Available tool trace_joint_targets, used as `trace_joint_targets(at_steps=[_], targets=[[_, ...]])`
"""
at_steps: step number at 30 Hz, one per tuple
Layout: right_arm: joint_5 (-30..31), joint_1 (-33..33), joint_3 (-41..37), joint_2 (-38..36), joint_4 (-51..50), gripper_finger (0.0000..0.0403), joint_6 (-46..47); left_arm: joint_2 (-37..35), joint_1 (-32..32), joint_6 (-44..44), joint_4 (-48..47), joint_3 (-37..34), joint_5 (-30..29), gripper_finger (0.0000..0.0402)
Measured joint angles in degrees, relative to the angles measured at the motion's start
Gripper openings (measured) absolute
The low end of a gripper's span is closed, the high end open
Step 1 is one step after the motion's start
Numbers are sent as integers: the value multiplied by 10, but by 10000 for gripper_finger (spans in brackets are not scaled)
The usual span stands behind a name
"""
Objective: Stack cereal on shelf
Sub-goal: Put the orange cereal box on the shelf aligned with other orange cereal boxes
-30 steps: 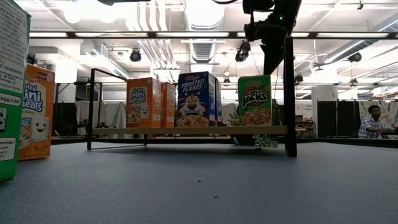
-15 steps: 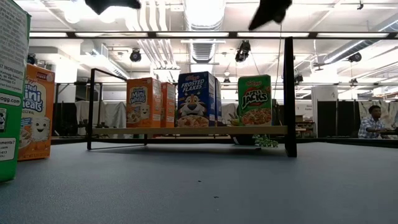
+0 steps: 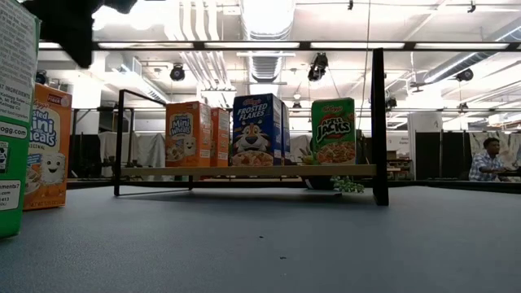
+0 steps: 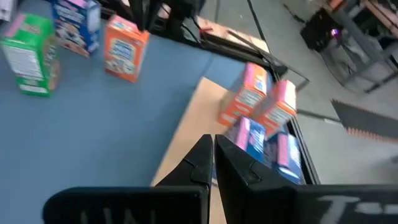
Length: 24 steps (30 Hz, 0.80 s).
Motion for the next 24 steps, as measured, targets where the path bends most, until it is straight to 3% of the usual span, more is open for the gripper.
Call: trace_joint_targets(at_steps=[4,15,19,24], targets=[[0,10,-18,0,15,9,-7,23,-9,-36,-22,2,21,90],[0,10,-23,-1,20,9,8,64,-63,-127,-92,45,9,244],[0,10,-27,-1,25,9,12,74,-97,-185,-93,30,8,272],[-1,10,-29,-1,34,9,12,82,-112,-213,-93,15,-12,277]])
